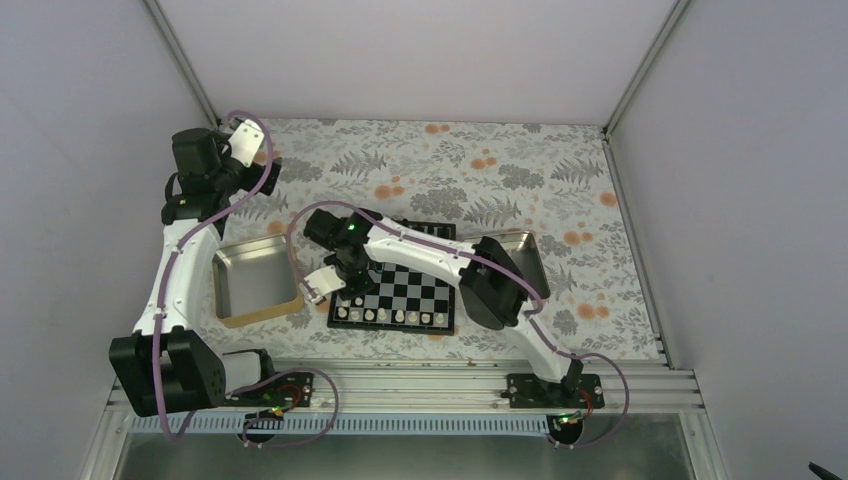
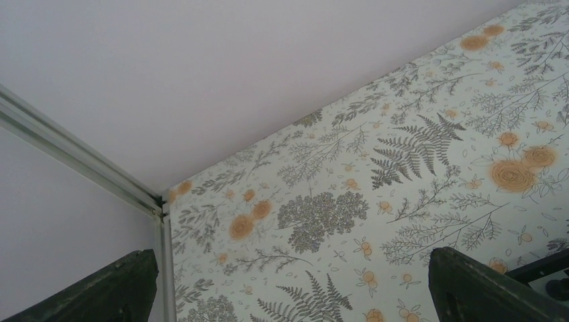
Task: Set up the chess pieces on the board
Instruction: Adjust the chess piece on the chessboard.
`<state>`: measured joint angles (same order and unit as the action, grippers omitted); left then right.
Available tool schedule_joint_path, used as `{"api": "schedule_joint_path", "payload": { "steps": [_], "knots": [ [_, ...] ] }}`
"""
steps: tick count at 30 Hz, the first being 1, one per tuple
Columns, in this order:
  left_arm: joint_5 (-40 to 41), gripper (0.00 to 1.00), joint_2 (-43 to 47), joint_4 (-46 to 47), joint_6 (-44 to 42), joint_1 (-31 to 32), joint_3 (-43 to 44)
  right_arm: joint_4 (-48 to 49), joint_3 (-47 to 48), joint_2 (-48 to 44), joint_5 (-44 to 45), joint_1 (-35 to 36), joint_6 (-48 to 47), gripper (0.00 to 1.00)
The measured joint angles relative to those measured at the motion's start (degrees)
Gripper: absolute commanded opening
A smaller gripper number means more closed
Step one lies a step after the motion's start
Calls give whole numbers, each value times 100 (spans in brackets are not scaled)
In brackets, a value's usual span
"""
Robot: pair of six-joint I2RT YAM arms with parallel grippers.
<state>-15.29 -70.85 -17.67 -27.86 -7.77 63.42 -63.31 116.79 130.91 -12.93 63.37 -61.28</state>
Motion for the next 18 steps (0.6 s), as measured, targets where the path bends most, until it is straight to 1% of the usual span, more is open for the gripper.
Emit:
{"api": "schedule_joint_path", "payload": {
  "steps": [11,14,16,18],
  "knots": [
    [-2,100,0,0,0,-15,0,4,0,310,-33,7,-20,24],
    [-2,100,0,0,0,-22,0,17,2,313,-35,7,-17,22],
    [-2,100,0,2,0,-26,0,24,2,313,-35,7,-20,17],
    [-2,100,0,0,0,-28,0,28,4,313,-39,7,-37,16]
  ]
}}
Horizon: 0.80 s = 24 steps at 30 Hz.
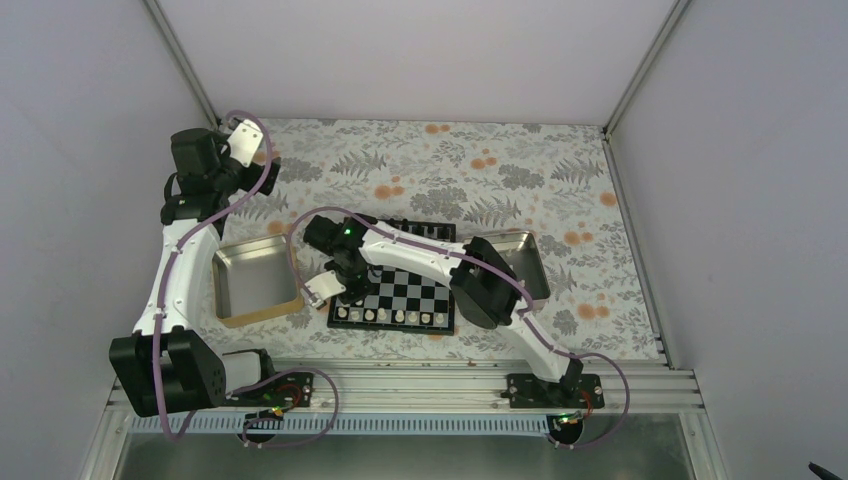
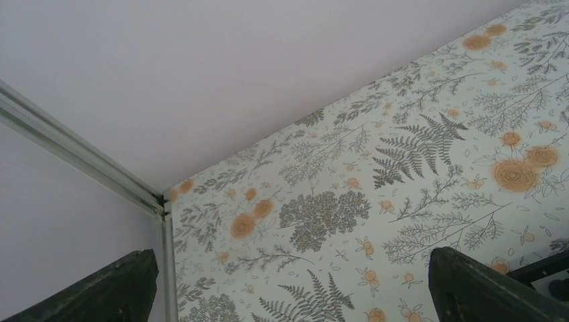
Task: Set up the chess pieces on the board
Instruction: Adjust the chess piece on the chessboard.
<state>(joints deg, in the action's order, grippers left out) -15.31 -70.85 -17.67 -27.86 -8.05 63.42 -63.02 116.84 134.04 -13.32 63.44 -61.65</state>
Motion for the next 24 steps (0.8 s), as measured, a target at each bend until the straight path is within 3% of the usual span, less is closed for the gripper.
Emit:
{"api": "schedule_joint_path", "payload": {
  "steps": [24],
  "knots": [
    [-44,100,0,0,0,-22,-2,2,15,11,4,0,-24,8]
  ]
}}
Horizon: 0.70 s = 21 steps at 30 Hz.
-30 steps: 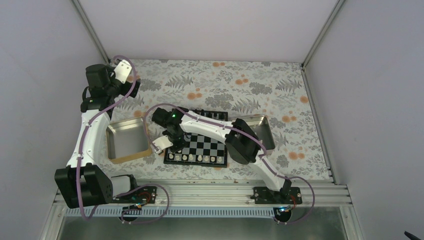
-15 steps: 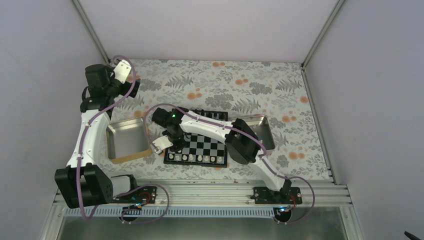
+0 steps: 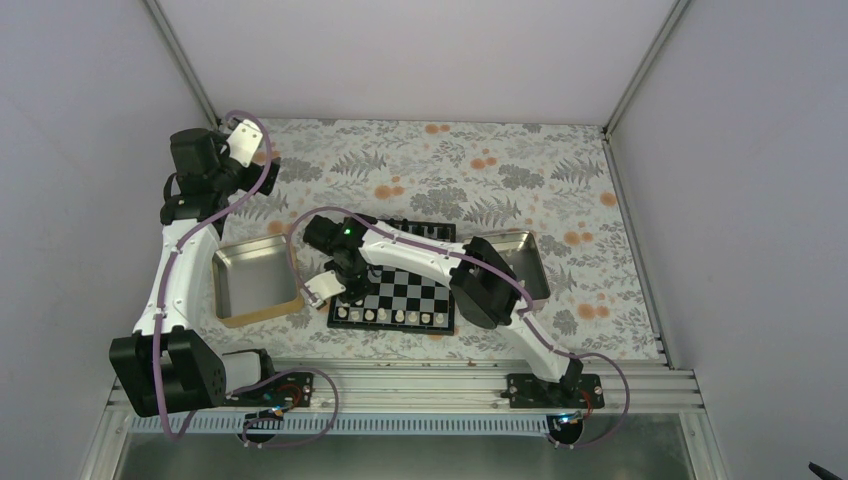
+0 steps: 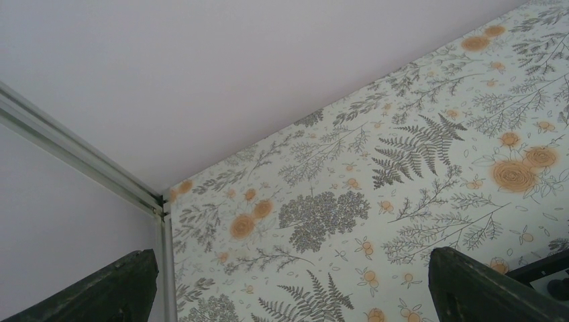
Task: Set up the chess pieces on the board
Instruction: Adjust the chess piece on the chessboard.
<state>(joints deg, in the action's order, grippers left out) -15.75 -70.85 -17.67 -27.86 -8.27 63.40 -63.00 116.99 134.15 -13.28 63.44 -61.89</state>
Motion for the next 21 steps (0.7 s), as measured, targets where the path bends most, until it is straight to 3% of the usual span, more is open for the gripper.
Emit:
{"api": "schedule_joint_path", "payload": {
  "steps": [9,21],
  "knots": [
    [-4,100,0,0,0,-24,0,37,74,0,7,0,0,8],
    [-44,100,0,0,0,-24,0,39,79,0,13,-2,-7,26]
  ]
}}
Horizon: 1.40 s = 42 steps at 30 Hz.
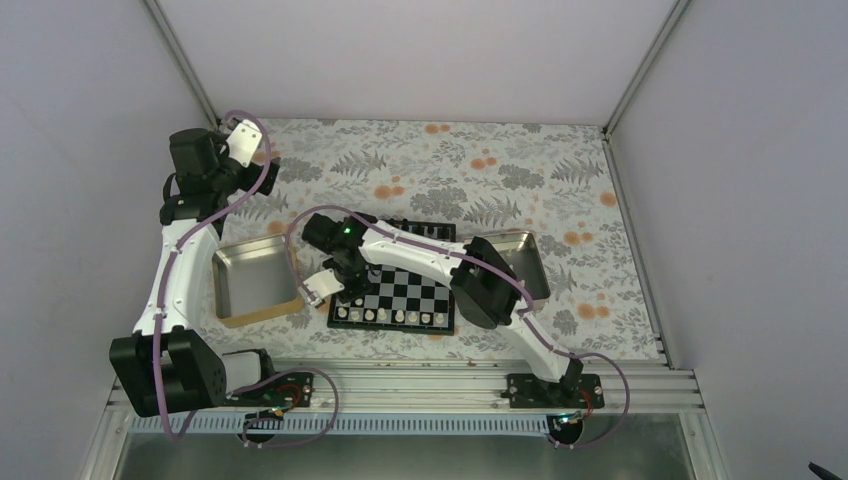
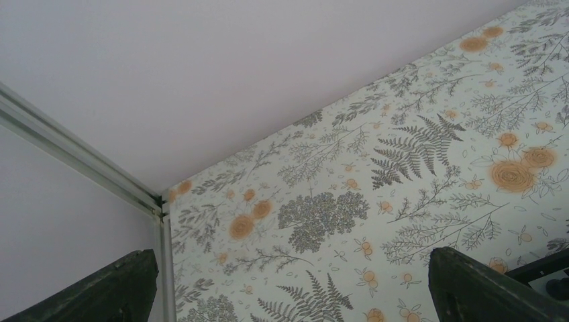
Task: Set up the chess pieces on the board
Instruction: Adjust the chess piece on the chessboard, then pick up the chess piece from the storage box.
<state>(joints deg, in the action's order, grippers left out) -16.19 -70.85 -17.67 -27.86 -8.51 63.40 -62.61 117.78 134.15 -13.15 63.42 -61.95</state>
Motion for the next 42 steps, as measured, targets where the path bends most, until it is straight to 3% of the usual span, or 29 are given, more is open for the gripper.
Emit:
{"api": "schedule_joint_path", "payload": {
  "steps": [9,14,21,28,34,42],
  "knots": [
    [-4,100,0,0,0,-2,0,-39,0,-96,107,-74,11,26],
    [-11,100,0,0,0,-2,0,-125,-238,-752,240,-417,81,27],
    [-2,100,0,0,0,-11,0,-59,-1733,-2671,514,-2162,175,28],
    [26,100,0,0,0,-13,0,9,-3598,-3519,787,-3783,90,27],
    [83,100,-2,-2,0,-13,0,122,-4553,-3659,737,-3858,74,27],
    [118,100,-11,-9,0,-13,2,688,-4769,-3504,531,-3836,57,31]
  ]
}}
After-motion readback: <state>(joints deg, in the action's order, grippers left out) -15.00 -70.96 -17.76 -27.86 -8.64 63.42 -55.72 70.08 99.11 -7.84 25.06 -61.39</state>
